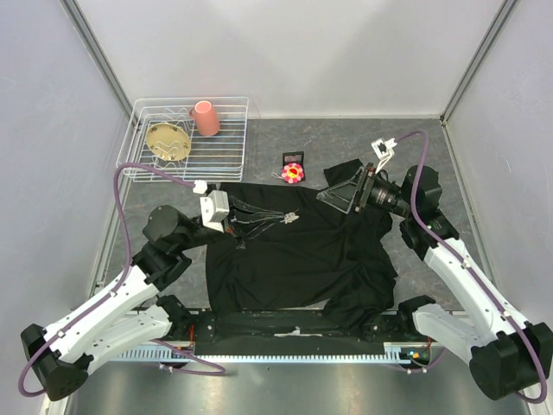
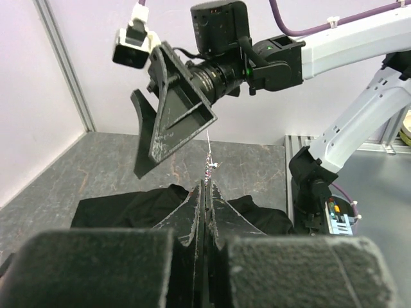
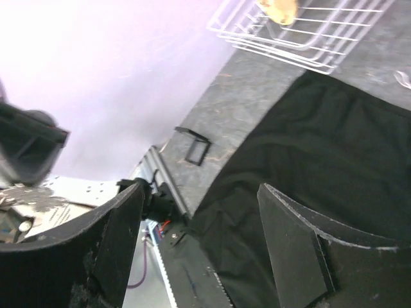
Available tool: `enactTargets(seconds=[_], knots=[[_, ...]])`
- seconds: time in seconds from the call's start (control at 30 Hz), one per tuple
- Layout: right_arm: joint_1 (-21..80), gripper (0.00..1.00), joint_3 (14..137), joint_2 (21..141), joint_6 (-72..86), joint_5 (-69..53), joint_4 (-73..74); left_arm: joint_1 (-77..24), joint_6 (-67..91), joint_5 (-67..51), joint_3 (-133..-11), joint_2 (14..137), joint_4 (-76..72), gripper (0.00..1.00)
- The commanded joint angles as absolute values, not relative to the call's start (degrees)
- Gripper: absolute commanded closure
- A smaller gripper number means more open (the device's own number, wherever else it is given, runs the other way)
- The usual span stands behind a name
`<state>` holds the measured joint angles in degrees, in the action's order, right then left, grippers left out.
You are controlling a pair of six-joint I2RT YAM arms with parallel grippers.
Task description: Remove the brooch from the garment
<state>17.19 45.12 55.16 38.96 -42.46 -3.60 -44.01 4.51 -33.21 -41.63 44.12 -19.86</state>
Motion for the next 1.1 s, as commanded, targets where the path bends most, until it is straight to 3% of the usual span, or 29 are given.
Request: enactTargets(seconds=[0.0,0.27,0.9,1.07], knots=[[21.0,0.19,48.33,56.59,46.23,-46.94,-19.4,-44.03,8.87,-34.46,-39.83,44.47,-24.42,0.98],[32.78,0.19,49.14,57.66,43.24,-38.68,-18.72,-44.03,12.74,-34.28,-37.36,44.12,-28.65,0.98],[38.23,0.18,42.19,50.8,46.14,-36.83,-21.62,-43.07,17.4,-26.64,-38.67,46.84,-25.75,0.98],[38.85,0.18,42.53,48.7,42.2,-32.81,-12.26,-42.54,19.07,-27.24,-40.6,47.46,-24.7,0.98]])
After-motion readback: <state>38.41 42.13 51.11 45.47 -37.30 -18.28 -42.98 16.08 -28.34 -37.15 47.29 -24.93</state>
